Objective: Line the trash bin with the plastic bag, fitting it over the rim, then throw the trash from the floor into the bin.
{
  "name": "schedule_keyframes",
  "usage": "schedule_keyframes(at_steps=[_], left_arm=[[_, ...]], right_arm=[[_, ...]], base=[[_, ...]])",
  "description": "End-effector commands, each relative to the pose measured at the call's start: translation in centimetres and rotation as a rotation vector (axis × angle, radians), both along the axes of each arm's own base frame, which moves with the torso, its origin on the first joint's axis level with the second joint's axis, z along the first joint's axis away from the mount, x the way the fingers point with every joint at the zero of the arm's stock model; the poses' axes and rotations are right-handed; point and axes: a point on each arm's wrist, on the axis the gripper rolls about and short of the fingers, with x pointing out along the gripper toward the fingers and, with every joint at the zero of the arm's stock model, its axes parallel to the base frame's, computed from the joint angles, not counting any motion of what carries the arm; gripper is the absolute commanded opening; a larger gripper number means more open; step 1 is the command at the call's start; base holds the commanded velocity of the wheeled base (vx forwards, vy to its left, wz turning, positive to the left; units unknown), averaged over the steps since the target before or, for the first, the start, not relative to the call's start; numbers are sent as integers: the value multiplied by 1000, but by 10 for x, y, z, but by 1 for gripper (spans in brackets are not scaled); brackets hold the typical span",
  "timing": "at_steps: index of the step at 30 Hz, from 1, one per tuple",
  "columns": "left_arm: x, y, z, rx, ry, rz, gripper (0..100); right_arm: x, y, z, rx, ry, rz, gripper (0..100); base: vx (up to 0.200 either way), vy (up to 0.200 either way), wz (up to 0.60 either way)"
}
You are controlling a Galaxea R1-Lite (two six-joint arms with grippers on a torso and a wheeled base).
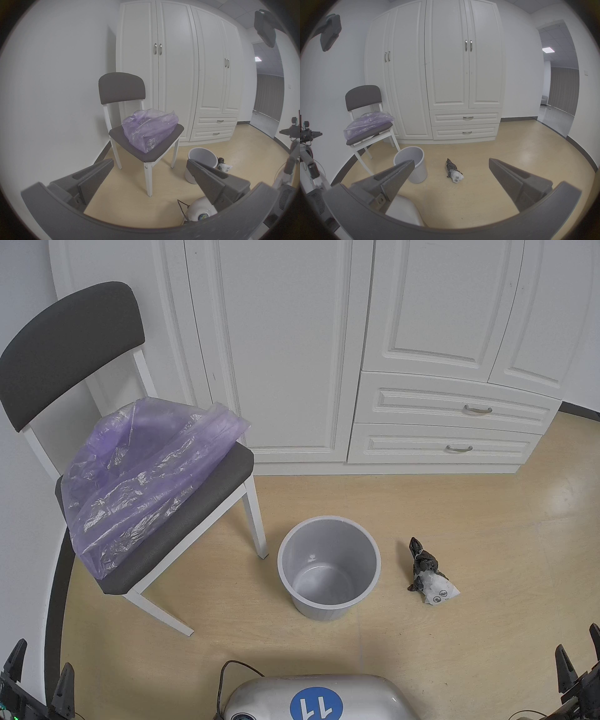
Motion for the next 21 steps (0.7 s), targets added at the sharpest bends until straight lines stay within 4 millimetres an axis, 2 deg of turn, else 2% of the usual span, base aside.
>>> schedule_keyframes(at_steps=[1,21], left_arm=[[0,0,-5,1,5,0,100],[0,0,-5,27,2,-13,100]], right_arm=[[0,0,-5,1,1,-1,100],[0,0,-5,-14,3,-4,100]], base=[[0,0,0],[0,0,0]])
